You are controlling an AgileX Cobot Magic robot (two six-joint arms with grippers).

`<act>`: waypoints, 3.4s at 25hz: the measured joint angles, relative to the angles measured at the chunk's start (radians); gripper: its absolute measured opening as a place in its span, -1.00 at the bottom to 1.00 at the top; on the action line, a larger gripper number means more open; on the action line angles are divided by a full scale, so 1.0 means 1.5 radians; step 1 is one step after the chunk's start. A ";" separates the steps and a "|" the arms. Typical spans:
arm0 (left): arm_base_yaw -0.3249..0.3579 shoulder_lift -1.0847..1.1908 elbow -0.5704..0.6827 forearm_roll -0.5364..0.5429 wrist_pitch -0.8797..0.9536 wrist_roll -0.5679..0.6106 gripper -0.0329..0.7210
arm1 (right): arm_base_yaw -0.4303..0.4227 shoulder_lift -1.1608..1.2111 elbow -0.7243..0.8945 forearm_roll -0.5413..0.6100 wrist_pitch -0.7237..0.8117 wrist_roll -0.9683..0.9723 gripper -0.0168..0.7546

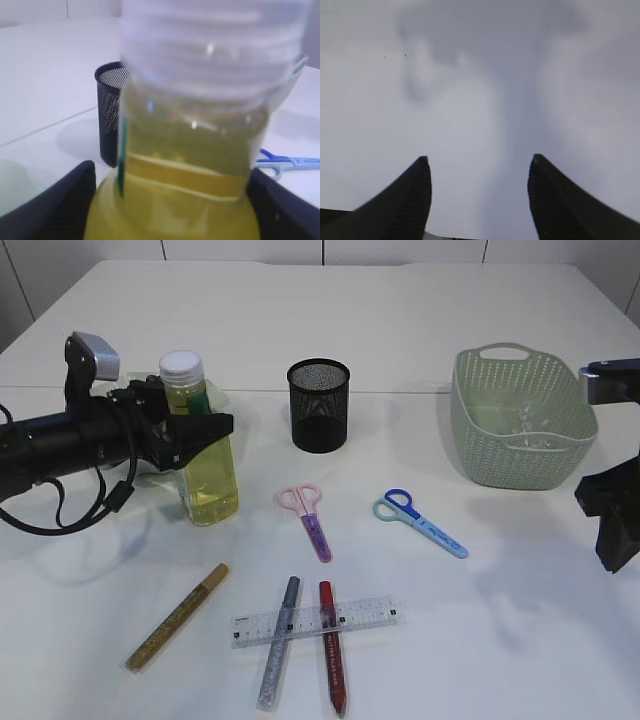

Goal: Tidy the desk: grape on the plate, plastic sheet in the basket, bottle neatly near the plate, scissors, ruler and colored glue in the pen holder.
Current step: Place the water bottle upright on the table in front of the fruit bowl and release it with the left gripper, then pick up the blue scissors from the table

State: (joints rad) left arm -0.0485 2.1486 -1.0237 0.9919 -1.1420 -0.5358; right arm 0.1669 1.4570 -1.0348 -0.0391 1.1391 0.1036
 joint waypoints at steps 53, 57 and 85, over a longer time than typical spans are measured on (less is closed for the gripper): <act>0.109 -0.233 0.000 -0.042 0.061 -0.264 0.57 | 0.000 0.000 0.000 -0.004 -0.044 -0.046 0.28; 0.107 -0.233 -0.010 -0.054 0.200 -0.266 0.55 | 0.000 0.000 0.000 -0.004 -0.044 -0.047 0.28; -0.016 -0.301 -0.035 -0.155 0.918 -0.250 0.48 | 0.000 0.000 0.000 -0.004 -0.046 -0.050 0.28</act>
State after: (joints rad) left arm -0.0728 1.6976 -1.0765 0.7595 0.2350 -0.9112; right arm 0.1669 1.4570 -1.0348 -0.0451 1.0708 0.0288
